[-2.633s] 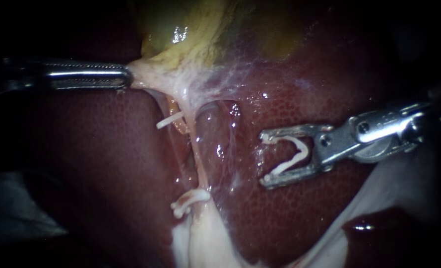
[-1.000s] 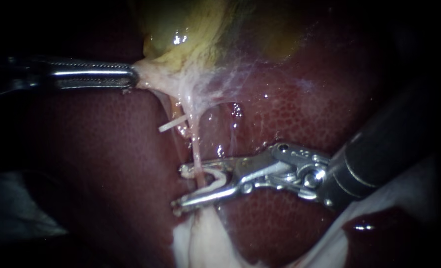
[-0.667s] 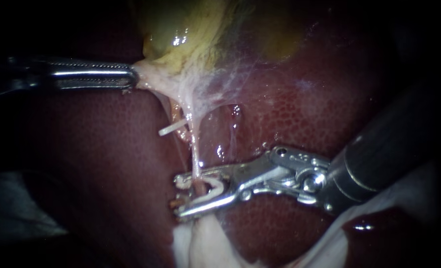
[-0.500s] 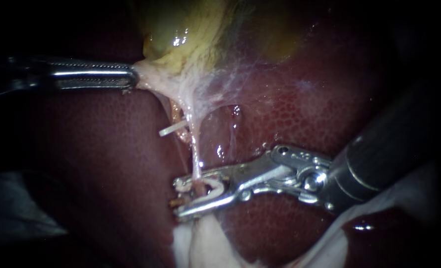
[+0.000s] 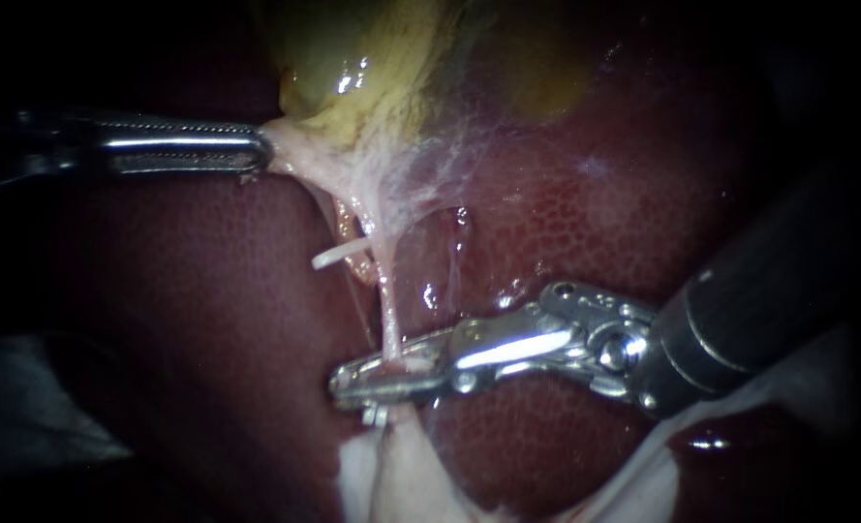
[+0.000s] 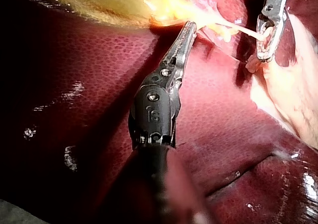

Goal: Clipping first clip right tube

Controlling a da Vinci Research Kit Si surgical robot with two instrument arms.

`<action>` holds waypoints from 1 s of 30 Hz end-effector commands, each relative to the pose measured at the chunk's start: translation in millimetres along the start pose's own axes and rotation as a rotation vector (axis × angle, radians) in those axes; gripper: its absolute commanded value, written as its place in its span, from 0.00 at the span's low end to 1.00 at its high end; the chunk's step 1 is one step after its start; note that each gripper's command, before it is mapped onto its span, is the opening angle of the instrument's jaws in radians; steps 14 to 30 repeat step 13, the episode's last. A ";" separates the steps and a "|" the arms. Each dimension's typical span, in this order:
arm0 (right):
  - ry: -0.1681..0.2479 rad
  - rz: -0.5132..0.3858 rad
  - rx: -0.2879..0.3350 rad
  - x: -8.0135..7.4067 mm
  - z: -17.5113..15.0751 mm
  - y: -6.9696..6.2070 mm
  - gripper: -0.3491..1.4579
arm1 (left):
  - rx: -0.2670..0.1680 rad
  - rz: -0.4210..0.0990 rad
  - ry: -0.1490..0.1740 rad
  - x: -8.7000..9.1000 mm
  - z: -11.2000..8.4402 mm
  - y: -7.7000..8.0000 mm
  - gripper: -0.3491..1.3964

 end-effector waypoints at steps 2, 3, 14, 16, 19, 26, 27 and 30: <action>-0.001 -0.002 0.000 -0.1 0.0 0.1 0.00 | -0.001 0.000 0.000 0.0 0.0 0.0 0.00; -0.001 -0.002 0.000 -0.1 0.0 0.1 0.00 | -0.001 0.000 0.000 0.0 0.0 0.0 0.00; -0.002 -0.004 0.000 -0.4 0.0 0.2 0.00 | -0.001 0.000 0.000 0.0 0.0 0.0 0.00; -0.002 -0.004 0.000 -0.4 0.0 0.2 0.00 | -0.001 0.000 0.000 0.0 0.0 0.0 0.00; -0.002 -0.004 0.000 -0.4 0.0 0.2 0.00 | -0.001 0.000 0.000 0.0 0.0 0.0 0.00; -0.002 -0.004 0.000 -0.4 0.0 0.2 0.00 | -0.001 0.000 0.000 0.0 0.0 0.0 0.00; -0.002 -0.004 0.000 -0.4 0.0 0.2 0.00 | -0.001 0.000 0.000 0.0 0.0 0.0 0.00; -0.002 -0.004 0.000 -0.4 0.0 0.2 0.00 | -0.001 0.000 0.000 0.0 0.0 0.0 0.00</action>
